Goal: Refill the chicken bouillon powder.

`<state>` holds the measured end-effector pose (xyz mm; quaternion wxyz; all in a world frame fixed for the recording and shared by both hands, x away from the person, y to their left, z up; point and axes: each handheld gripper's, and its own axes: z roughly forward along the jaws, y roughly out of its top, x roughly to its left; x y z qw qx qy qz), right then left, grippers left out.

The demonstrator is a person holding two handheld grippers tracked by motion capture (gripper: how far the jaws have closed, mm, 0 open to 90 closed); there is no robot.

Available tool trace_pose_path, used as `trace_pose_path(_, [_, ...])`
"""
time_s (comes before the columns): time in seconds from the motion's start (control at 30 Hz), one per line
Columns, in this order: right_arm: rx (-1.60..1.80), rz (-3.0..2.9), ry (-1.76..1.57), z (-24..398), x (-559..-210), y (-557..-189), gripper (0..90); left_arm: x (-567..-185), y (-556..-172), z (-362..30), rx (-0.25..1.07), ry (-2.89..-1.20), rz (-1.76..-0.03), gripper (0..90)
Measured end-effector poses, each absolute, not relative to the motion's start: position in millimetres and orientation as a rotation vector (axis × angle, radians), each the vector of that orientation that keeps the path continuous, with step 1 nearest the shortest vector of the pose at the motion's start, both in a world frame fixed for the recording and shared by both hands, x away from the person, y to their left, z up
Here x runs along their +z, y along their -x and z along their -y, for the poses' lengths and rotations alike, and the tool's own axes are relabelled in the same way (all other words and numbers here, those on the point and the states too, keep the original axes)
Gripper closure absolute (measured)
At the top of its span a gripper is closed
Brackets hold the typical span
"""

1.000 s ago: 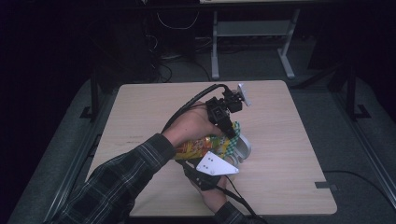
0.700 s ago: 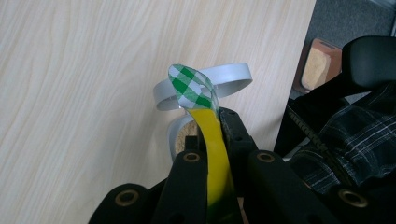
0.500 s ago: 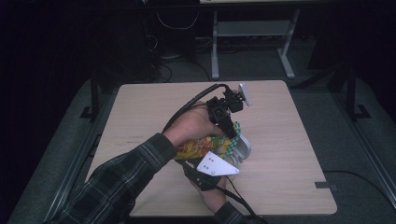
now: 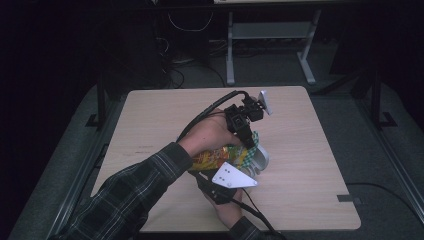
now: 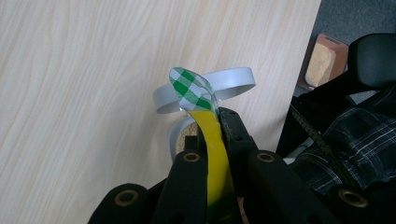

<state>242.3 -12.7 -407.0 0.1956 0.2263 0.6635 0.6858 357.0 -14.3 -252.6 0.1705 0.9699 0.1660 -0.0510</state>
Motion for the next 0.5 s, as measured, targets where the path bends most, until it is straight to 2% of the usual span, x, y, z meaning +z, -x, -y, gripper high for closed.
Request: trace_pose_path(0.5, [1.932, -1.858, -0.638, 13.2, -406.8, -242.4, 90.0, -254.8, -358.4, 16.8, -0.137, -2.766, -0.476, 87.5])
